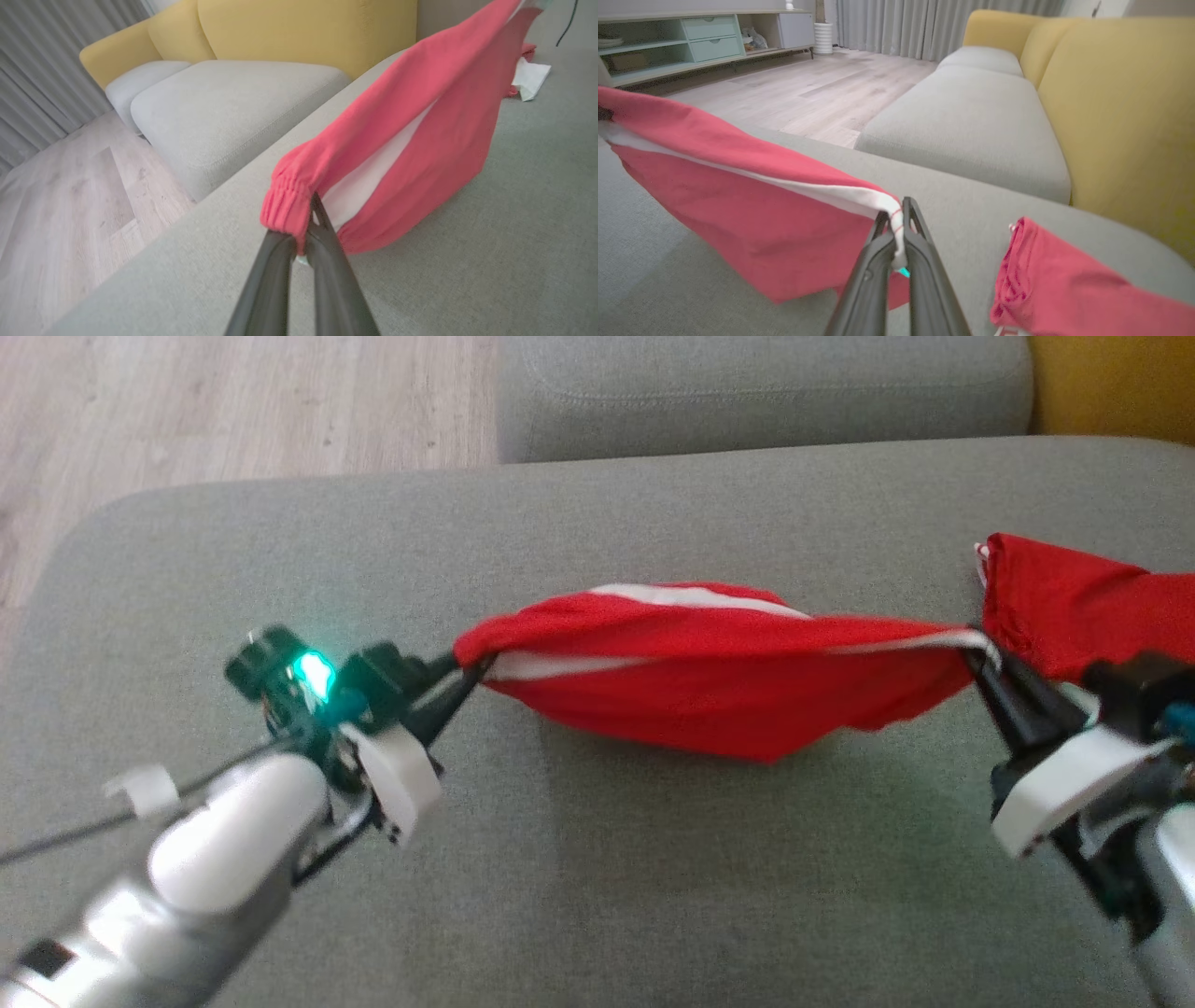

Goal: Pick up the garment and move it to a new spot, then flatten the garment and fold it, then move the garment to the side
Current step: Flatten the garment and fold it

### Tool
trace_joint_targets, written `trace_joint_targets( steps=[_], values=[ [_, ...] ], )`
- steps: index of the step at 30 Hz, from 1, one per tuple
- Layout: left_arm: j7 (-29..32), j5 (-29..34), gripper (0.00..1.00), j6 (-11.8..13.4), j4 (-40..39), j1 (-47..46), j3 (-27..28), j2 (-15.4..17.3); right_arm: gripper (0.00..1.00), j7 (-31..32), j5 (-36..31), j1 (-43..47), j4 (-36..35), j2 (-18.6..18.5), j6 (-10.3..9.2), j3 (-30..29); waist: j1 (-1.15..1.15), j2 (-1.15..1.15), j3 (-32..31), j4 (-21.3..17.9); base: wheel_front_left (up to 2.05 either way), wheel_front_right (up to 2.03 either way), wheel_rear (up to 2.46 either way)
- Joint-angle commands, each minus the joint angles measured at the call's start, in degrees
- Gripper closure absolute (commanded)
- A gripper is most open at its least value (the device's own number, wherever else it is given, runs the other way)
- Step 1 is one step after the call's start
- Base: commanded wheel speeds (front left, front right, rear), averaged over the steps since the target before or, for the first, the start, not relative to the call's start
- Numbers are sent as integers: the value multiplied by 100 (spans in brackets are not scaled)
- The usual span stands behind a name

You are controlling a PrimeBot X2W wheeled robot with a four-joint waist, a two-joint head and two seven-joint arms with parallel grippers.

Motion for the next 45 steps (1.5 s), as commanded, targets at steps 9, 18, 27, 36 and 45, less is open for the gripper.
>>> trace_joint_targets(
  steps=[9,18,27,36,45],
  values=[
    [694,-956,100,10,-1003,-1648,139,937,100,-53,-326,-1288,-725,-834,-5,227,0,0,-312,-66,0,0,0],
    [534,-1241,100,385,-1330,-2217,735,1017,100,35,-579,-1900,-884,-823,-5,143,0,0,-414,-93,0,0,0],
    [717,-1231,100,609,-1731,-1977,644,1156,100,293,-656,-1855,-1050,-833,-5,168,0,0,-284,-94,0,0,0],
    [1171,-1321,100,286,-1097,-2769,653,1125,100,648,-281,-3341,-365,-769,-5,765,0,0,847,-273,0,0,0],
    [315,-991,100,170,634,-4446,914,365,100,11,-659,-5878,1599,-478,-5,1437,0,0,1834,-274,0,0,0]
  ],
)
